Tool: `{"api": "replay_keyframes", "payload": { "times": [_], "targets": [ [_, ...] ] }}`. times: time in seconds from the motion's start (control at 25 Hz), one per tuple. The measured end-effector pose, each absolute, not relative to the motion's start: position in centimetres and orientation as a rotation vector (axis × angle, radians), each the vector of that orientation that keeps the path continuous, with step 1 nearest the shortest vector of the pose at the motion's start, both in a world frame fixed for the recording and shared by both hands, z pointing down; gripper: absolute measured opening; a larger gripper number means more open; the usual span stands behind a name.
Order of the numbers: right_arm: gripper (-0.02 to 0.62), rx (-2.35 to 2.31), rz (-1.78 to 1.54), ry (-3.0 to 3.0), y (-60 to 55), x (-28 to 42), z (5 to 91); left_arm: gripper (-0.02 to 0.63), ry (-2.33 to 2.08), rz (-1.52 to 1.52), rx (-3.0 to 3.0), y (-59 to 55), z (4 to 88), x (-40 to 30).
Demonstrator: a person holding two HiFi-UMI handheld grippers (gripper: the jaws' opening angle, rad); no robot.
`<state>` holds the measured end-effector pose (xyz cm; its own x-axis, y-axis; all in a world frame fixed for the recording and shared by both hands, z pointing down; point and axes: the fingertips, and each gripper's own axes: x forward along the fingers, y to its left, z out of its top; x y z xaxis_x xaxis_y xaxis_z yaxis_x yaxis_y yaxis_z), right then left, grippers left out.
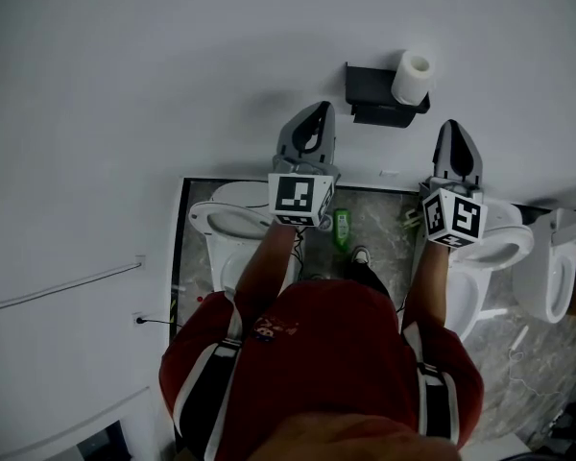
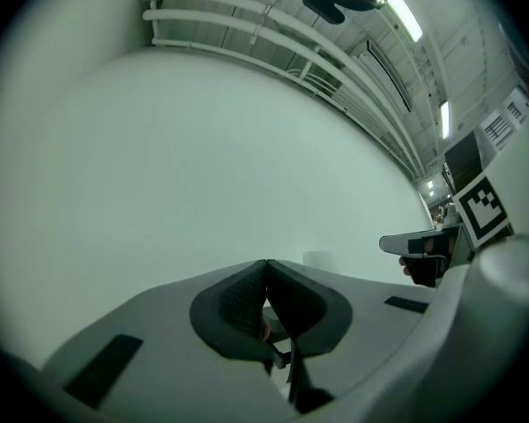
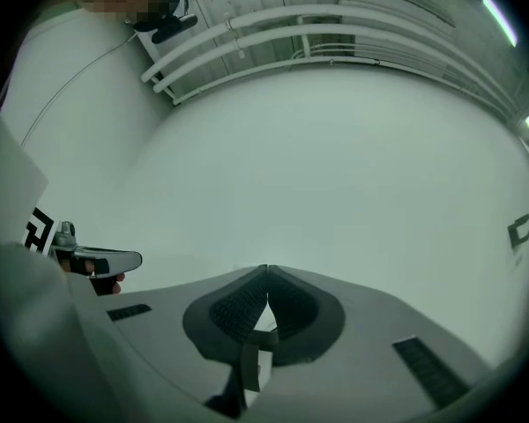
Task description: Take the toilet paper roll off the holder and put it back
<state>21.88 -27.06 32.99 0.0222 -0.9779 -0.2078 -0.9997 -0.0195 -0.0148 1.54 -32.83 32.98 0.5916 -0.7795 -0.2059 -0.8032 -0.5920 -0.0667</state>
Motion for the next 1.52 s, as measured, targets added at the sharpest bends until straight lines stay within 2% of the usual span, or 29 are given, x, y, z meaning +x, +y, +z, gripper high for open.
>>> {"api": "replay_keyframes", "payload": {
  "times": [0.4, 0.6, 0.8, 1.08, 1.2, 1.52],
  "targets": [
    [0.015, -2.049, 0.163, 2.158, -31.6, 24.1, 34.2, 0.018, 1.404, 0.197, -2.639, -35.6, 33.9, 4.0],
    [0.091, -1.958, 0.160, 2.225, -32.8, 23.6, 34.0, 0.018, 1.436, 0.180, -2.620, -36.3, 34.2, 4.3],
    [0.207, -1.858, 0.162, 2.309, -34.3, 22.4, 33.8, 0.018, 1.491, 0.166, -2.596, -36.9, 34.6, 4.0],
    [0.333, -1.767, 0.137, 2.419, -36.7, 20.8, 34.4, 0.018, 1.619, 0.156, -2.533, -37.7, 35.3, 1.8],
    [0.360, -1.786, 0.134, 2.445, -37.6, 20.5, 34.9, 0.018, 1.666, 0.156, -2.517, -37.9, 35.7, 1.2],
    [0.362, -1.802, 0.113, 2.505, -39.4, 20.1, 36.2, 0.018, 1.723, 0.148, -2.487, -37.8, 36.4, 0.8]
  ]
}}
